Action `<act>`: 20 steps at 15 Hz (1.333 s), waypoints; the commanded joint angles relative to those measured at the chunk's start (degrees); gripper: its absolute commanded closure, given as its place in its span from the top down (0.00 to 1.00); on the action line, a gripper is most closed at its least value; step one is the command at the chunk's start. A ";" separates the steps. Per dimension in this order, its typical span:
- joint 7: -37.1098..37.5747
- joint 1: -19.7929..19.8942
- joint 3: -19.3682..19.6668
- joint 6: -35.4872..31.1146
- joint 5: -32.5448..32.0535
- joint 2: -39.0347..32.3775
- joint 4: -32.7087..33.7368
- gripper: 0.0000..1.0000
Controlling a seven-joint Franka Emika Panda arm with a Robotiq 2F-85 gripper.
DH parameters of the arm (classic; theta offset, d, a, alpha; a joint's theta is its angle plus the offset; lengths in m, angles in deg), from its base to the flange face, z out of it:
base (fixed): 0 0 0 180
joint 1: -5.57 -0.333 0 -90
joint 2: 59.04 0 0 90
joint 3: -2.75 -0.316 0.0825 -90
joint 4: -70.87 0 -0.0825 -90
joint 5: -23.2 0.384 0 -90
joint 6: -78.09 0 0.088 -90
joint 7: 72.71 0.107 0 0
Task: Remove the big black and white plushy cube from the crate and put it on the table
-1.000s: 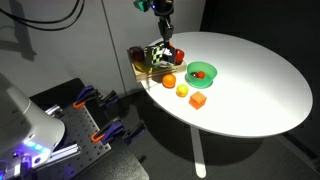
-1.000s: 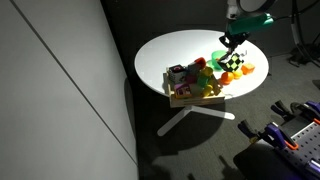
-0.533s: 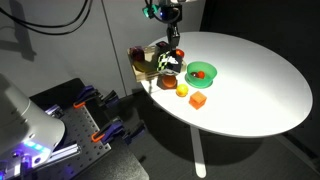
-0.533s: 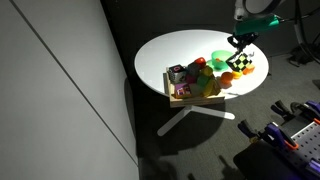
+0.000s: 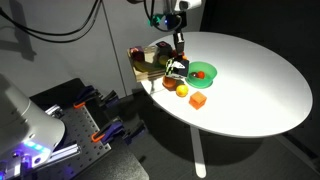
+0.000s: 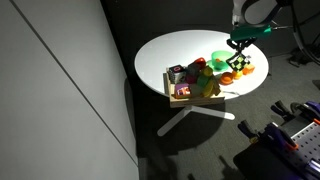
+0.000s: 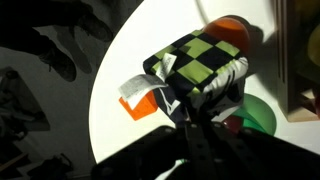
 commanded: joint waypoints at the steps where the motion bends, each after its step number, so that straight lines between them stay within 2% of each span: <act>1: 3.34 -0.66 1.16 0.32 -1.72 -2.64 3.87 0.03; 9: 3.96 -1.33 1.86 0.23 -1.26 -6.93 7.59 0.03; 10: 4.05 -1.60 1.88 0.24 -1.28 -7.24 7.76 0.28; 12: 3.96 -2.03 1.88 0.33 -1.17 -7.67 8.04 0.34; 20: 1.85 -2.07 0.72 0.40 1.53 -5.50 7.78 0.97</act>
